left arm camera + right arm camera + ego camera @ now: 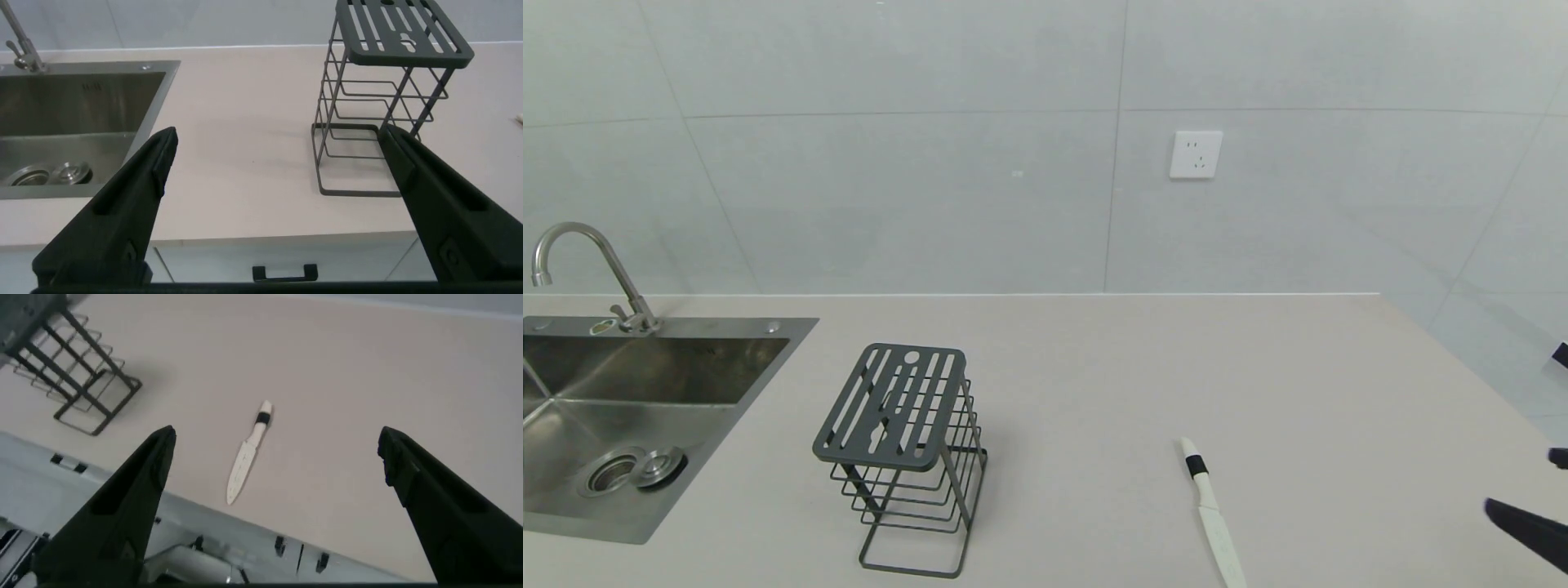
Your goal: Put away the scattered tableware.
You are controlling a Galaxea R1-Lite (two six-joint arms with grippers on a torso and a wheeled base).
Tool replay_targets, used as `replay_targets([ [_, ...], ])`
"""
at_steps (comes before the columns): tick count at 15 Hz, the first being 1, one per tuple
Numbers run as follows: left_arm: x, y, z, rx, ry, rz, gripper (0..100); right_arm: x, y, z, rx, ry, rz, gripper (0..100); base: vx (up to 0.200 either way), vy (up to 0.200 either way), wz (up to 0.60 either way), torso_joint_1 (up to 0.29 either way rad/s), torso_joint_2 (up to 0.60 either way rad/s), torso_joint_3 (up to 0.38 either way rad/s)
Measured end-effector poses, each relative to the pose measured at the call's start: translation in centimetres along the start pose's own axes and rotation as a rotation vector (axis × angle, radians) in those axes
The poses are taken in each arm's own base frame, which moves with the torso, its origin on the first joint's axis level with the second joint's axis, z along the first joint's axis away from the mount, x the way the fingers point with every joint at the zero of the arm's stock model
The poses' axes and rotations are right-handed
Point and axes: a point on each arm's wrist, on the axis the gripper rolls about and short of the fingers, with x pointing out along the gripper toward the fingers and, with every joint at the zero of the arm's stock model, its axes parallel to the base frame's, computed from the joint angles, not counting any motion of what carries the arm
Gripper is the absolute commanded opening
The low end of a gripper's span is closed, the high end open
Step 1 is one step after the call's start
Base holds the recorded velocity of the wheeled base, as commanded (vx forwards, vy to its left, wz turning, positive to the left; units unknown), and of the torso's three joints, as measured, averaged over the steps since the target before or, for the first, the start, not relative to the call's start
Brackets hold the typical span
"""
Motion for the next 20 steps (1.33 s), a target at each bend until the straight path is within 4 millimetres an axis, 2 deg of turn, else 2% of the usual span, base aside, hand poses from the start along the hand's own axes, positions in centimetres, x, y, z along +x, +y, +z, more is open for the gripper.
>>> replay_targets([
  [4, 0.0, 0.0, 0.0, 0.0, 0.0, 0.0, 100, 6.0, -0.6, 1.3, 0.001, 0.185, 0.027, 100, 0.0, 0.0, 0.0, 0.0, 0.0, 0.0],
  [7, 0.0, 0.0, 0.0, 0.0, 0.0, 0.0, 100, 9.7, -0.5, 1.4, -0.016, 0.276, 0.02, 100, 0.0, 0.0, 0.0, 0.0, 0.0, 0.0],
  [11, 0.0, 0.0, 0.0, 0.0, 0.0, 0.0, 100, 12.4, -0.3, 0.3, -0.023, 0.4, 0.028, 100, 0.0, 0.0, 0.0, 0.0, 0.0, 0.0],
  [16, 0.0, 0.0, 0.0, 0.0, 0.0, 0.0, 100, 15.8, 0.9, -0.2, -0.061, 0.434, 0.078, 100, 0.0, 0.0, 0.0, 0.0, 0.0, 0.0],
  [20, 0.0, 0.0, 0.0, 0.0, 0.0, 0.0, 100, 18.3, 1.6, -1.7, -0.069, 0.497, 0.096, 100, 0.0, 0.0, 0.0, 0.0, 0.0, 0.0],
])
